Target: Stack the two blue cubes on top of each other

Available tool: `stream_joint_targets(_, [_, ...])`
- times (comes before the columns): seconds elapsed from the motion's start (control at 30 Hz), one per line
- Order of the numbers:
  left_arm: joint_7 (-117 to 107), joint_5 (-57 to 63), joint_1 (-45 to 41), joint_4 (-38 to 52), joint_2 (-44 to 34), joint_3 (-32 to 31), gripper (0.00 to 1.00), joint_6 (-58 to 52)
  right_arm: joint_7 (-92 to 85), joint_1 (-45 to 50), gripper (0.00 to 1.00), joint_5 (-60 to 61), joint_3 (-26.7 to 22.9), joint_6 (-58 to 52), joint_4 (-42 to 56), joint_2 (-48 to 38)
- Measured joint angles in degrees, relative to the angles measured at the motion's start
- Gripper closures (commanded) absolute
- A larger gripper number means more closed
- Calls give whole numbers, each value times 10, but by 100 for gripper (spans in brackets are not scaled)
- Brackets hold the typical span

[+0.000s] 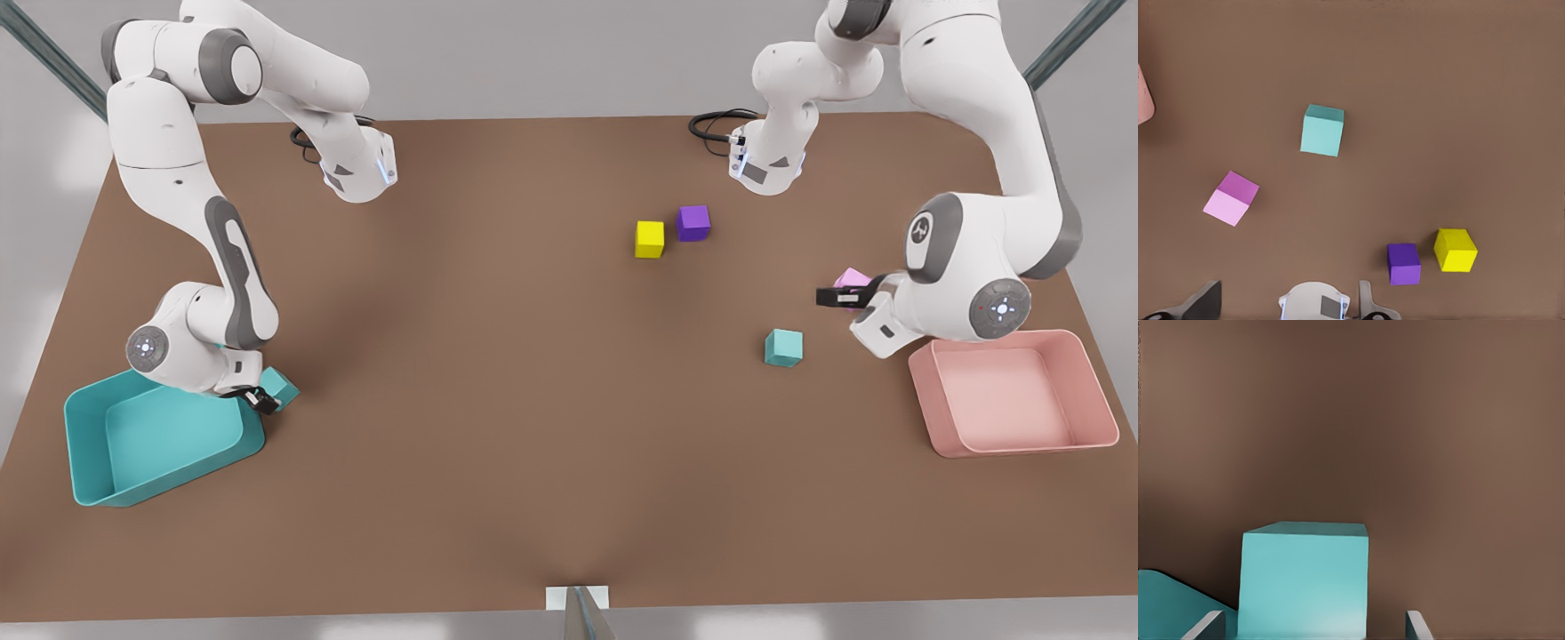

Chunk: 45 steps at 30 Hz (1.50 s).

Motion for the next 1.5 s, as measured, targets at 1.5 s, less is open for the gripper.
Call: stream_joint_targets(1.5, [160,20,57,-2,50,-1,0,-1,11,0,0,0,0,3,-34,-6])
